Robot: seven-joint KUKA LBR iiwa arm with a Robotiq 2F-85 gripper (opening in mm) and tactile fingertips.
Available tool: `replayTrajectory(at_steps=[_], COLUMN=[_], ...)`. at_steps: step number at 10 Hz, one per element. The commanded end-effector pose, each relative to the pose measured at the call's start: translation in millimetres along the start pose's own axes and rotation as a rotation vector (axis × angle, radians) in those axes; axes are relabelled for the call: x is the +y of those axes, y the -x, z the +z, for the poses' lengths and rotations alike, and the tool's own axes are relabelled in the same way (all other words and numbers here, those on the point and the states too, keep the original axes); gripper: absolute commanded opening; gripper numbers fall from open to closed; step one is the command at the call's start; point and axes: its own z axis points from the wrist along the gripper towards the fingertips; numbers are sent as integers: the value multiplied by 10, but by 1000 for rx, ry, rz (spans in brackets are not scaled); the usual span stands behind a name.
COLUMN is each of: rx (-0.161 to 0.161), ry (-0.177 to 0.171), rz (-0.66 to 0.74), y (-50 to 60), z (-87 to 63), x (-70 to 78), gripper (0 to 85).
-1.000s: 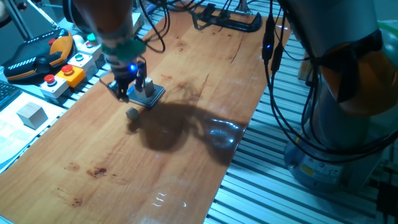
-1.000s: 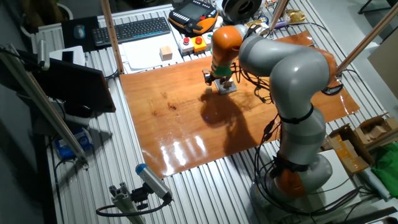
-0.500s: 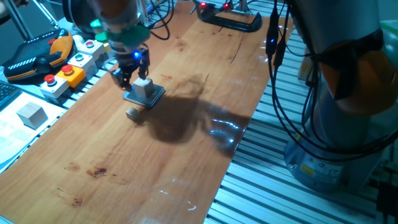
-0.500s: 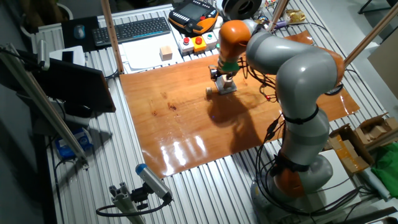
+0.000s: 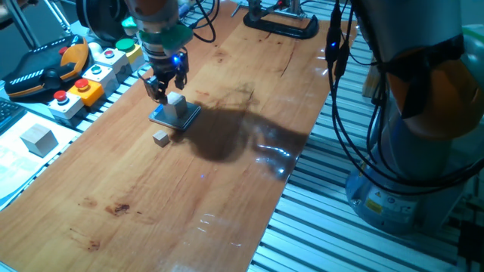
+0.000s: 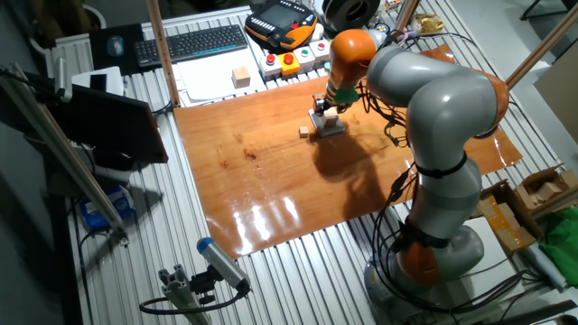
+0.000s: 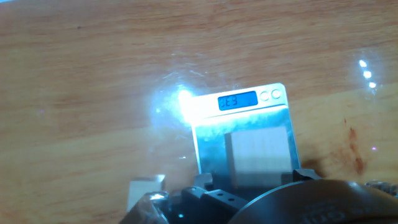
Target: Remove the object from the scale
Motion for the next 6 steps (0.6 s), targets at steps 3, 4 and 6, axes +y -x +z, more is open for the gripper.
replayTrajectory(at_steps=[3, 4, 6], rx=[-3, -3, -2], ry=[3, 5, 11], rz=[-24, -28, -38], y=[28, 32, 49], z=[89, 99, 157], x=[-53, -56, -75], gripper=[710, 760, 793])
